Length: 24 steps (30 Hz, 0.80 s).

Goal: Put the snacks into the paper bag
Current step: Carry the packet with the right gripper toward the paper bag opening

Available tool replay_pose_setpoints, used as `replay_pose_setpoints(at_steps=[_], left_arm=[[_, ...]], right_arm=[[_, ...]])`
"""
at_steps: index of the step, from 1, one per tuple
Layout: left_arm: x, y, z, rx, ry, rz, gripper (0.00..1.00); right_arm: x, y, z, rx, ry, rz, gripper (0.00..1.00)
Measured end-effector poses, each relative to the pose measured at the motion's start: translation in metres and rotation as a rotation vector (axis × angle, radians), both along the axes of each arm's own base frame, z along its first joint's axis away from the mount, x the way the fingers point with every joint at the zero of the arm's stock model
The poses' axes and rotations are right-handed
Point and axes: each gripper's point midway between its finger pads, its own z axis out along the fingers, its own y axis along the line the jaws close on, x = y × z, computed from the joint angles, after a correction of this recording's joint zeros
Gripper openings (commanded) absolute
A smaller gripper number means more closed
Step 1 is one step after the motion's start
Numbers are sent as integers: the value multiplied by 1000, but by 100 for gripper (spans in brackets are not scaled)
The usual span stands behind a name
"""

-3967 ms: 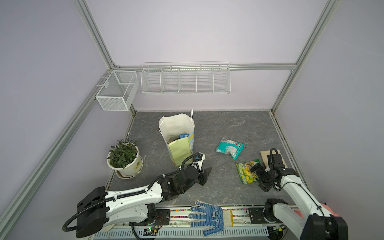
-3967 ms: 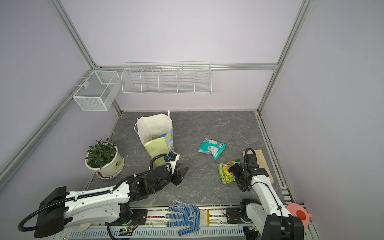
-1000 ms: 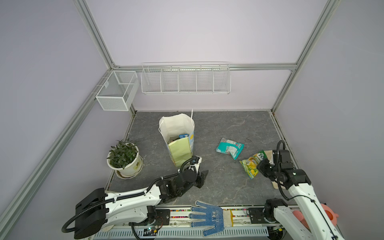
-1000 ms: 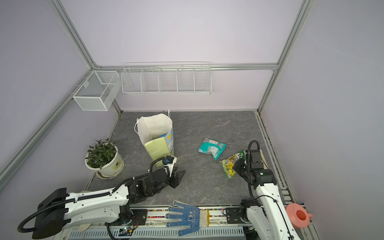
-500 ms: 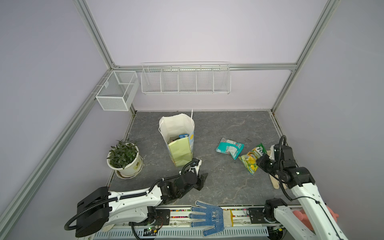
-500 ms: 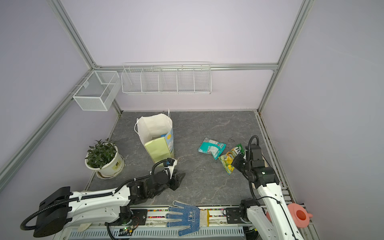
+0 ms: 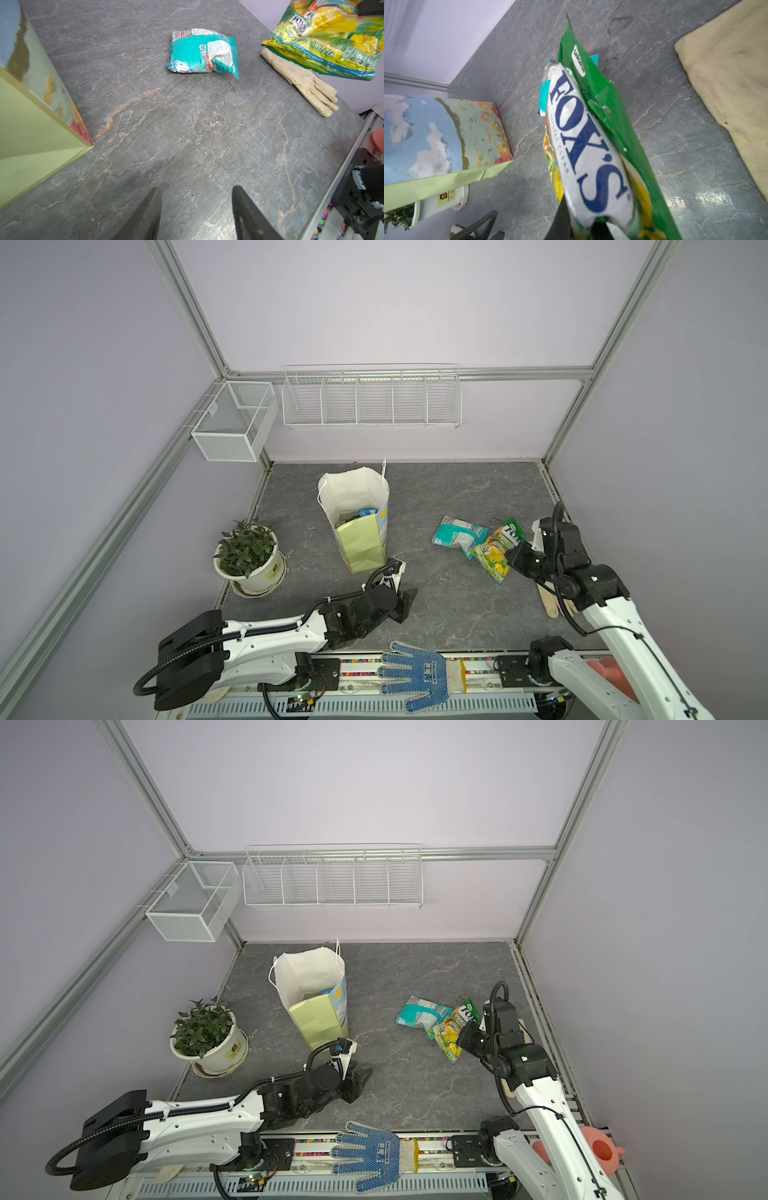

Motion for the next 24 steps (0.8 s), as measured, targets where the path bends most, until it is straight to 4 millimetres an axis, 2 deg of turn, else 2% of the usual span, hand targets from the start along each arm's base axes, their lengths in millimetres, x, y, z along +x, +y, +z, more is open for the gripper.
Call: replay_pose_setpoints(at_steps=[6,16,24], left_arm=[[-2,2,-5,11,7,-1,55],[-5,1,-8,12,13,-6,55],[-7,5,-9,6,14,-5,55]], right_arm=[[7,18,20,-6,-48,68,6],[13,47,38,-48,-88,167,6],[19,72,59,-88,-141,240,7]])
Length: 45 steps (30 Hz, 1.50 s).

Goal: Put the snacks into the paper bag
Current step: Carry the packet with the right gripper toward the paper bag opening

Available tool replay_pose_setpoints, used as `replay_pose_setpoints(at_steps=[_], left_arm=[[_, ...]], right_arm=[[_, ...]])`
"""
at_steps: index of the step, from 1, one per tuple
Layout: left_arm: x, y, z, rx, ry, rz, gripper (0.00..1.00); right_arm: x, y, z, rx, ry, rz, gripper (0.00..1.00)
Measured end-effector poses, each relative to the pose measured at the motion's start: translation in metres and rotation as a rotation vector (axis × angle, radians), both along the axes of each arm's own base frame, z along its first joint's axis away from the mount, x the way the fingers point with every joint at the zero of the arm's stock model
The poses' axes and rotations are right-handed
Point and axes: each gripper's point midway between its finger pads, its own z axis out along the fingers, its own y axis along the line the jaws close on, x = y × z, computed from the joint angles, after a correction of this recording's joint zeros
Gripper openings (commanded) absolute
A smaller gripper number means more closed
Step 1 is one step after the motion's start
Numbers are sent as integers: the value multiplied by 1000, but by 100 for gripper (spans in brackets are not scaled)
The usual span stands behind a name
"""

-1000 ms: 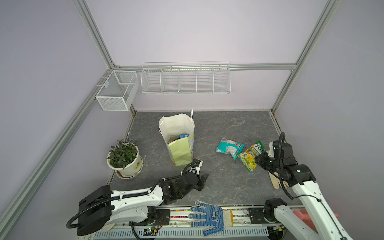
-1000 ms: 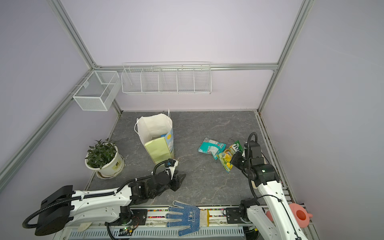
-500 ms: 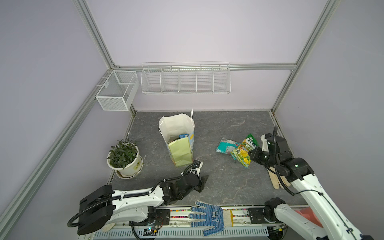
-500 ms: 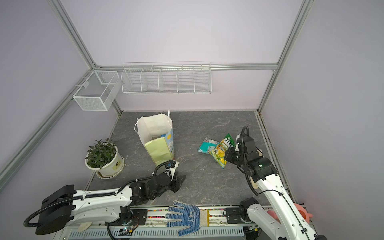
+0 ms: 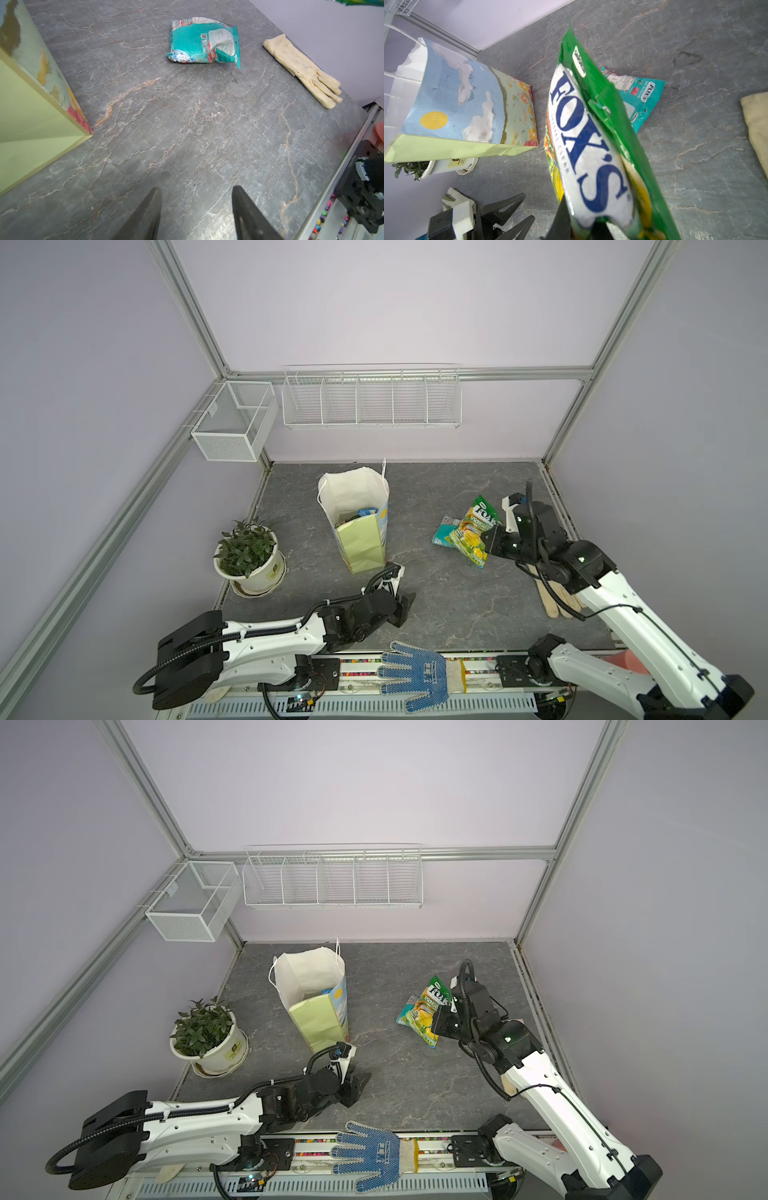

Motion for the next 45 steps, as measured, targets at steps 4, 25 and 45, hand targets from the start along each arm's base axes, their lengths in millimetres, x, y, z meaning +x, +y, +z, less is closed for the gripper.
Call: replay_pose_setpoints(at_steps=[4,25,45], left_arm=[[-1,3,1,-8,-5,3,55],[-4,16,6,-54,-11,21,55],[-7,41,17,-138,-38,50,55]], right_arm=[[3,10,7,-18,-20,26,7],[9,55,59,-103,-175,157,7],[15,94,104,-155,-289,237,7]])
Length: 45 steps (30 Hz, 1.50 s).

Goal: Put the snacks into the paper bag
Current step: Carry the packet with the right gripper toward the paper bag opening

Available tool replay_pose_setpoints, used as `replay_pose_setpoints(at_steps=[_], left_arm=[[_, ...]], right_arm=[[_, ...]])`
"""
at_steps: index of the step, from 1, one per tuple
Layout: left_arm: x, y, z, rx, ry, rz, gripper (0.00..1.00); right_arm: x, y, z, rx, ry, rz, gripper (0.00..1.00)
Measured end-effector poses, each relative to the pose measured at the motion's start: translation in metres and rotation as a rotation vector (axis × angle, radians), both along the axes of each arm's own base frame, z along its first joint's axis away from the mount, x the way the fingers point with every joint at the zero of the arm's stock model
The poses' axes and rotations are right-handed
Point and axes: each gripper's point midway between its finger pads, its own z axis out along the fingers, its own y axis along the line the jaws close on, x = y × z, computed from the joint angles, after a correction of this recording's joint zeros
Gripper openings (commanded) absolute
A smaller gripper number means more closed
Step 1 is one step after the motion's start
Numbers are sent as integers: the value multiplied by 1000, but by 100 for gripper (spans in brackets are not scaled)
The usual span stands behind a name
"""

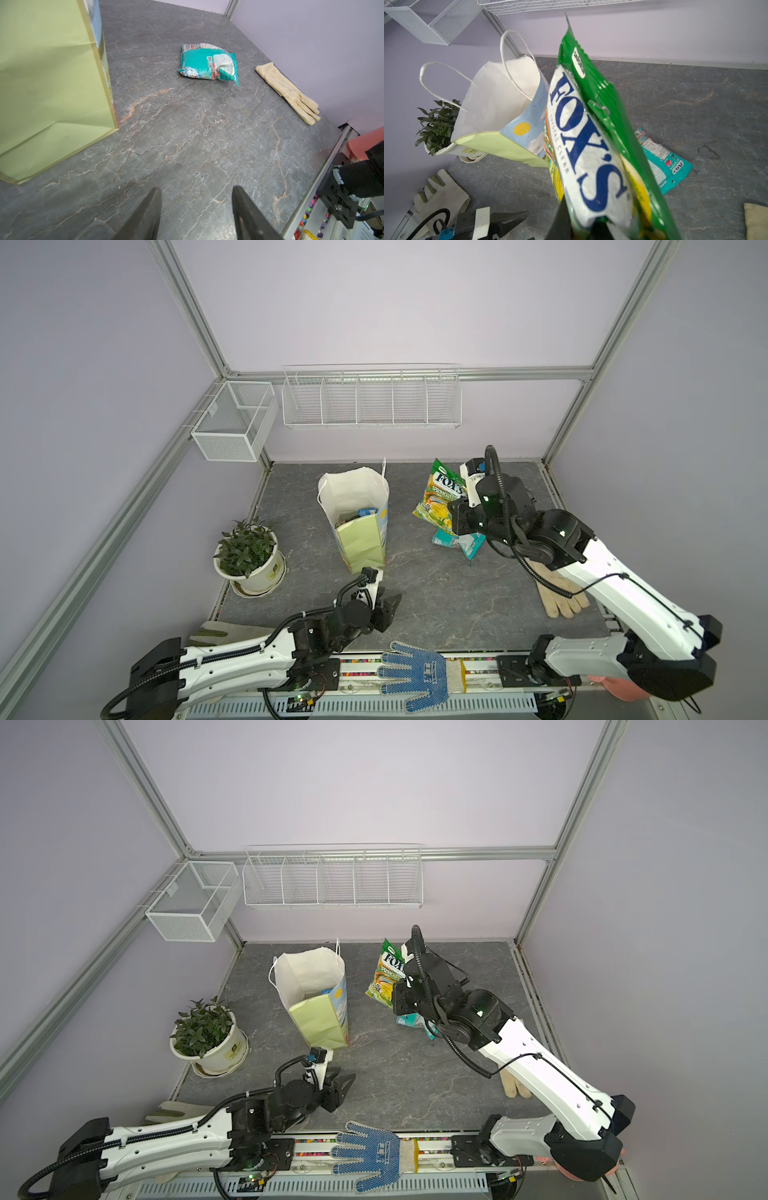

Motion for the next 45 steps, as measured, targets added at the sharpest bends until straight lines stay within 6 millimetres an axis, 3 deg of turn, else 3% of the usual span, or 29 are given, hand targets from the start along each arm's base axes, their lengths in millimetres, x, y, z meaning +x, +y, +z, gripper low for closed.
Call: replay_pose_setpoints(at_steps=[10,18,45], left_arm=[[-1,10,10,-48,-12,16,55],[-4,24,-8,-11,-2,29,55],[-7,38,5,-80,-23,35,55]], right_arm=[[7,32,17,-12,-36,45,7],[12,56,30,-20,-63,78,7],[31,113,51,-60,-112,138,7]])
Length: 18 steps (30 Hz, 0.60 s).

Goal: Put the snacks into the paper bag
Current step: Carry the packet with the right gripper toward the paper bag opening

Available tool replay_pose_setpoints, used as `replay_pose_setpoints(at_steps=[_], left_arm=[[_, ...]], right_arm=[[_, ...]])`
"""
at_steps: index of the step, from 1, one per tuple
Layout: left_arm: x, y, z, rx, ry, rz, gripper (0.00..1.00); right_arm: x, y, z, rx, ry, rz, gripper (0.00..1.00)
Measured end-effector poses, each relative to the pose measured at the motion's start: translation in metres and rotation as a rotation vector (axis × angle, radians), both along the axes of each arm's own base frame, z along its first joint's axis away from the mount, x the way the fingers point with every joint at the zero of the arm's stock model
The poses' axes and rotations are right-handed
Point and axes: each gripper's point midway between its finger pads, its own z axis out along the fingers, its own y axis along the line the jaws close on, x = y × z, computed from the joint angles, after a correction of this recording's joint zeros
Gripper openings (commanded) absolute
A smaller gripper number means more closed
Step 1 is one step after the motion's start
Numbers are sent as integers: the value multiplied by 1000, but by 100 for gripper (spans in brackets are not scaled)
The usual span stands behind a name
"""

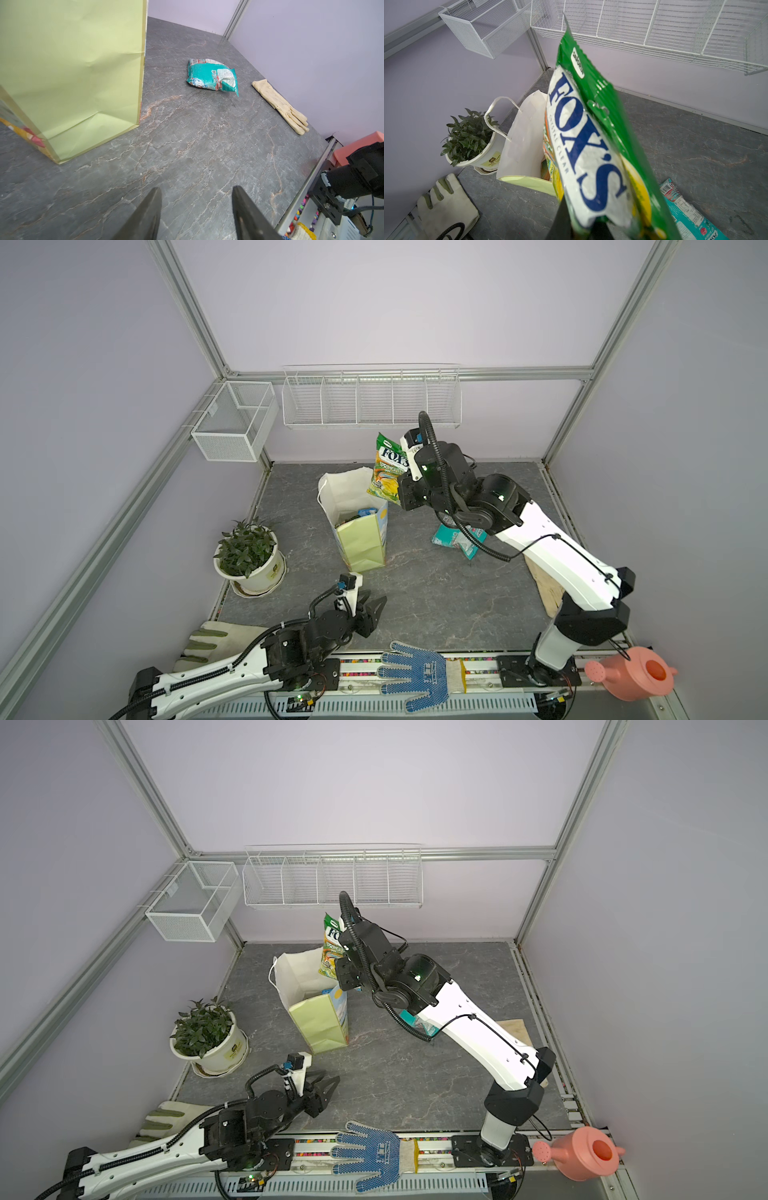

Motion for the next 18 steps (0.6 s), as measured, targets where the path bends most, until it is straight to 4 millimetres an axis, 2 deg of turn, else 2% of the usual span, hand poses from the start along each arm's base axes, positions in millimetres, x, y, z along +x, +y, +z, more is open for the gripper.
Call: replay_pose_setpoints(at_steps=[18], left_arm=[[-1,5,2,-8,-7,2,55]], right_arm=[[15,31,9,15,-21,10,7]])
